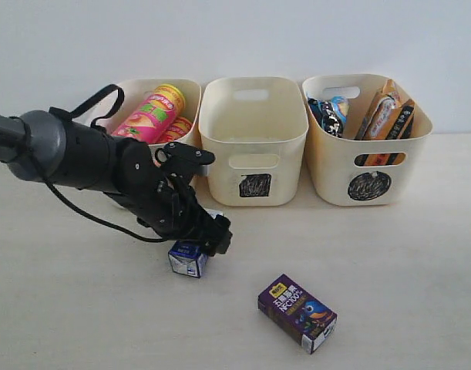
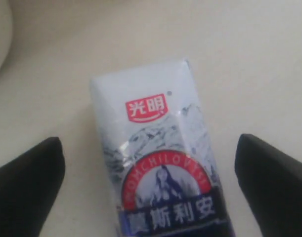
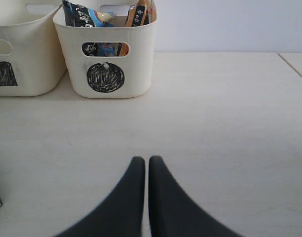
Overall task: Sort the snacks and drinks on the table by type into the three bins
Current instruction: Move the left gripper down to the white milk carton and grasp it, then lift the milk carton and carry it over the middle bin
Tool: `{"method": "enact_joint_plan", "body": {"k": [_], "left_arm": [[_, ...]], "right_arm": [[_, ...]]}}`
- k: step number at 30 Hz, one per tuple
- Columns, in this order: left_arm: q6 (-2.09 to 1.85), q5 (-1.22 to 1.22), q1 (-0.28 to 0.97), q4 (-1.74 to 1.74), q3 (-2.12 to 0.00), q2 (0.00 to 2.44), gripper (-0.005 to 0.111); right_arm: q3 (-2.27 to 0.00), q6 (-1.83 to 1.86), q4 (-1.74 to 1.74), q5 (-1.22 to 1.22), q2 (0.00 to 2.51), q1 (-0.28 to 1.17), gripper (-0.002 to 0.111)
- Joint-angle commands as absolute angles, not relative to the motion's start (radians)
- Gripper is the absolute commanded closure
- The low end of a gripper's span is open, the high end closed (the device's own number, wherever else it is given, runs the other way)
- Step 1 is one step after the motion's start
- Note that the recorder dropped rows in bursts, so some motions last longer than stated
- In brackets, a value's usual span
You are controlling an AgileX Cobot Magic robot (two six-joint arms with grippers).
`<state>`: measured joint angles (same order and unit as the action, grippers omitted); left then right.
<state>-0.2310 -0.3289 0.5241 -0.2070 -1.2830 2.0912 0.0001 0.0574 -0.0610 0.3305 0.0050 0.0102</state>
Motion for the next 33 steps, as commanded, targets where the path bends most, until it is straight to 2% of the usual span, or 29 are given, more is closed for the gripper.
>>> {"method": "enact_joint_plan", "body": {"k": [1, 4, 6, 7, 8, 9, 17, 22, 33], "left_arm": [[-0.217, -0.256, 0.536, -0.205, -1.278, 2.132, 0.033], [-0.217, -0.209, 0.536, -0.205, -1.278, 2.164, 0.034], [-0.217, -0.200, 0.536, -0.203, -1.280, 2.179, 0.042], [-0.217, -0.218, 0.536, -0.202, -1.280, 2.179, 0.061], [-0.217, -0.231, 0.536, -0.202, -1.280, 2.177, 0.075], [-0.223, -0.276, 0.536, -0.199, -1.280, 2.165, 0.102], [-0.262, -0.557, 0.536, -0.195, -1.280, 1.876, 0.103], [-0.335, -0.502, 0.536, -0.195, -1.330, 1.747, 0.103], [-0.506, -0.474, 0.534, -0.195, -1.755, 1.975, 0.103]], "right_arm": [[0.000, 0.058, -0.057, 0.323, 0.000, 0.011, 0.108], [0.000, 0.058, -0.057, 0.323, 0.000, 0.011, 0.108], [0.000, 0.058, -0.057, 0.323, 0.000, 0.011, 0.108], [0.000, 0.058, -0.057, 0.323, 0.000, 0.011, 0.108], [0.000, 0.058, -0.057, 0.323, 0.000, 0.011, 0.108], [0.000, 0.058, -0.057, 0.323, 0.000, 0.011, 0.108], [0.000, 0.058, -0.057, 0.325, 0.000, 0.011, 0.108], [0.000, 0.058, -0.057, 0.325, 0.000, 0.011, 0.108], [0.000, 0.058, -0.057, 0.325, 0.000, 0.011, 0.108]]}}
